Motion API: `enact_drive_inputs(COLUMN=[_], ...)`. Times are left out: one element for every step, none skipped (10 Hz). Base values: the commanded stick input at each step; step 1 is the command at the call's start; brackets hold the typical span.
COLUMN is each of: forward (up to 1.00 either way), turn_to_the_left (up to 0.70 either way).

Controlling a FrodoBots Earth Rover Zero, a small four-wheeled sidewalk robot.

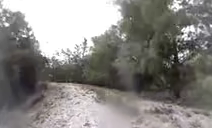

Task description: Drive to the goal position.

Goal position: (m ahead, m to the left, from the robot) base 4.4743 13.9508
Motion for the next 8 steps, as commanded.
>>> enact_drive_inputs(forward=[0.6,0.6,0.6,0.6,0.6,0.6,0.6,0.6], turn_to_the_left=[0.15,0.14,0.0,0.0,0.04,0.09,0.14,0.15])
